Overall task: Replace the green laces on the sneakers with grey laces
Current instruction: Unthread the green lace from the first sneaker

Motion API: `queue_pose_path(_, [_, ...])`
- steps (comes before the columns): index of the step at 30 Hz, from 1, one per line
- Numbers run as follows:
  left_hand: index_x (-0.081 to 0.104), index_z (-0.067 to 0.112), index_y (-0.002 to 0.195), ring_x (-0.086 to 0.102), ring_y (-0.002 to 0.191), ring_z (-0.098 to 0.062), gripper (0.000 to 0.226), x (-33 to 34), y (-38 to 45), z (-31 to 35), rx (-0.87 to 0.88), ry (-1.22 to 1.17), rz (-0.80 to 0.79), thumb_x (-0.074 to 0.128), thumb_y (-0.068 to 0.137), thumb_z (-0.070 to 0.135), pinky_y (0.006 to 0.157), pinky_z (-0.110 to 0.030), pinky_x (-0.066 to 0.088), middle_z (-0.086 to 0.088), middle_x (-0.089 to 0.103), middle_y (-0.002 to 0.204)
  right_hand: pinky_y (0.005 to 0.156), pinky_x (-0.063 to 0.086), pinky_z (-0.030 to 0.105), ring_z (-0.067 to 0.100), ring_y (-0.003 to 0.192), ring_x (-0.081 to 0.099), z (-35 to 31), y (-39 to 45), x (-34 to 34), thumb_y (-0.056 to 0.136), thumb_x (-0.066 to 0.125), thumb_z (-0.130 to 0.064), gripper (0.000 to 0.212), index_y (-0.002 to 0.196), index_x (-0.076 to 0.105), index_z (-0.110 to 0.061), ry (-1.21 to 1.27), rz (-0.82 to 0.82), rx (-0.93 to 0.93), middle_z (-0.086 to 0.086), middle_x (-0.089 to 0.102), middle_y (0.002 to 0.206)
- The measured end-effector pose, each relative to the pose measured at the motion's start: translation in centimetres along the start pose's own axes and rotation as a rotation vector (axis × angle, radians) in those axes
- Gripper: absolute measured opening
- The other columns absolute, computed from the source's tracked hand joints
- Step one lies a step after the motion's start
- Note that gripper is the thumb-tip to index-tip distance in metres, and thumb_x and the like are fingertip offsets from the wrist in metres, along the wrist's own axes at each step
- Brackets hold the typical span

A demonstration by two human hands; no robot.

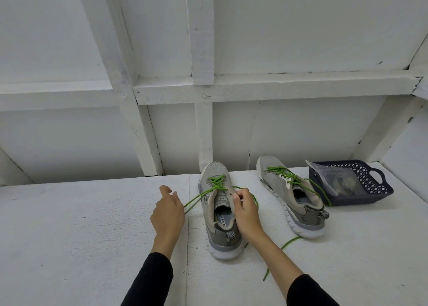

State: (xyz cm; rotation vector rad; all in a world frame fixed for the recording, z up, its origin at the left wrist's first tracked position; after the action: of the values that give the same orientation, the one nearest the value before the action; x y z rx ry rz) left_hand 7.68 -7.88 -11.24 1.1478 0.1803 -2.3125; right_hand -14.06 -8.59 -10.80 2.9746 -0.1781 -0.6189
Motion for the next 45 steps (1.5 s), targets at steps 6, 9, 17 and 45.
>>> queue_pose_path(6, [0.059,0.019,0.111,0.056,0.103,-0.017,0.017,-0.8,-0.7,4.1,0.362,-0.19,-0.038,0.046,0.101,0.025,0.085,-0.032,0.039,0.006,0.059,0.111,0.065,0.034,0.019,0.013,0.077,0.043,0.2,0.1,0.2,0.101,0.043,-0.018,0.017,0.087,0.046,-0.01,0.007,-0.001,0.012,0.001,0.048,0.084])
queue_pose_path(9, [0.067,0.025,0.103,0.055,0.106,-0.013,0.016,-0.7,-1.5,7.5,0.595,-0.147,-0.095,0.051,0.1,0.027,0.094,-0.036,0.038,0.011,0.063,0.11,0.064,0.033,0.017,0.015,0.077,0.043,0.2,0.1,0.3,0.101,0.043,-0.016,0.017,0.085,0.045,-0.011,0.013,0.009,-0.005,0.002,0.048,0.083])
queue_pose_path(17, [0.065,0.031,0.096,0.051,0.105,-0.007,0.012,1.3,-2.5,8.7,0.577,-0.02,-0.159,0.052,0.098,0.032,0.099,-0.033,0.033,0.018,0.061,0.102,0.066,0.034,0.02,0.017,0.08,0.045,0.2,0.1,0.2,0.1,0.045,-0.015,0.016,0.085,0.046,-0.011,0.021,0.004,-0.009,0.005,0.051,0.086])
queue_pose_path(45, [0.065,0.024,0.093,0.057,0.092,-0.004,0.005,0.5,-3.3,4.9,0.196,-0.524,-0.168,0.06,0.094,0.025,0.08,-0.024,0.047,0.008,0.061,0.099,0.064,0.038,0.022,0.016,0.075,0.049,0.1,0.0,0.0,0.099,0.049,-0.018,0.016,0.083,0.048,-0.018,0.075,-0.005,0.057,0.004,0.055,0.083])
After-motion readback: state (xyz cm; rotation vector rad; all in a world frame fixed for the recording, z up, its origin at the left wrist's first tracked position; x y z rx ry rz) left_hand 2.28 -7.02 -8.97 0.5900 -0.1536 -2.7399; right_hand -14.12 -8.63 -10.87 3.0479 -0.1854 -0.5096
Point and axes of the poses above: each hand's wrist, its own y-axis towards the middle knuckle, its own x-axis out of the palm, z = x × y, the point moved 4 cm from there along y, towards the middle knuckle
